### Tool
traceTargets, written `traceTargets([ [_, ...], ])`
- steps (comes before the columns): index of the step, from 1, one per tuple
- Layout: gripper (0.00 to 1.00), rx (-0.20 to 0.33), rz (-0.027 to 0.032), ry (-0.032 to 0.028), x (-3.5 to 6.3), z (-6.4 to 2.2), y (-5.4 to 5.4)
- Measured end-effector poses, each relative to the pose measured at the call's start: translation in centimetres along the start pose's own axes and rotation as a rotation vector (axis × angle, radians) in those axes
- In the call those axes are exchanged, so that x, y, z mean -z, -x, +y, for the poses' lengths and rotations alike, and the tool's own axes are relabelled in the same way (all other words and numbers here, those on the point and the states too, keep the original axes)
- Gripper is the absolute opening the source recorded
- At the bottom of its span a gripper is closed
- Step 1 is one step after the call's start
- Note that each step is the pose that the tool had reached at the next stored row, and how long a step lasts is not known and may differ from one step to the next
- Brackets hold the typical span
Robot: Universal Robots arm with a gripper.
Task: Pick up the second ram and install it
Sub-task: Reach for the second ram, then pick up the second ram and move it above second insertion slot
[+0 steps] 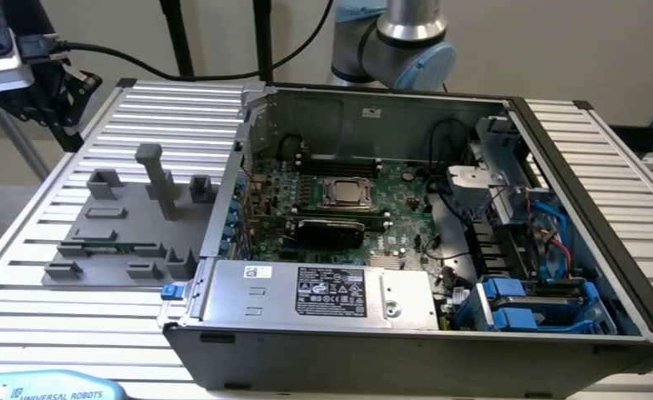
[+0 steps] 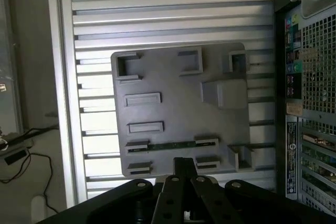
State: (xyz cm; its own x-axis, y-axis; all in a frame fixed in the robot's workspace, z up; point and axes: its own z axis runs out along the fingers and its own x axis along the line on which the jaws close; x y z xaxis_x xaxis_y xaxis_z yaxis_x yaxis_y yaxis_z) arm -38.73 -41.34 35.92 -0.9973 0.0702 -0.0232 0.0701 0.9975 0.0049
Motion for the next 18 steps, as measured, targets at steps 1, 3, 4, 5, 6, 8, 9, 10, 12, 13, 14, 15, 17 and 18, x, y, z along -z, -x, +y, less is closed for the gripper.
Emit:
traceTargets([
  [1, 0.11, 0.000, 0.0000, 0.0000, 0.00, 0.00, 0.00],
  [3, 0.11, 0.000, 0.0000, 0.0000, 0.00, 0.00, 0.00],
  [4, 0.11, 0.000, 0.0000, 0.0000, 0.00, 0.00, -0.01],
  [5, 0.11, 0.000, 0.0000, 0.0000, 0.00, 0.00, -0.01],
  [6, 0.11, 0.000, 0.0000, 0.0000, 0.00, 0.00, -0.01],
  [8, 0.11, 0.000, 0.0000, 0.0000, 0.00, 0.00, -0.01],
  [9, 0.11, 0.000, 0.0000, 0.0000, 0.00, 0.00, -0.01],
  [10, 0.11, 0.000, -0.0001, 0.0000, 0.00, 0.00, 0.00],
  [12, 0.11, 0.000, 0.0000, 0.0000, 0.00, 0.00, 0.00],
  [13, 0.11, 0.000, 0.0000, 0.0000, 0.00, 0.00, -0.01],
  [14, 0.11, 0.001, 0.0000, 0.0000, 0.00, 0.00, -0.01],
  [15, 0.11, 0.012, 0.0001, 0.0002, 0.00, 0.00, -0.01],
  [17, 0.11, 0.049, 0.0003, 0.0011, -0.01, 0.01, -0.01],
  [18, 0.11, 0.066, 0.0005, 0.0014, -0.03, 0.00, -0.01],
])
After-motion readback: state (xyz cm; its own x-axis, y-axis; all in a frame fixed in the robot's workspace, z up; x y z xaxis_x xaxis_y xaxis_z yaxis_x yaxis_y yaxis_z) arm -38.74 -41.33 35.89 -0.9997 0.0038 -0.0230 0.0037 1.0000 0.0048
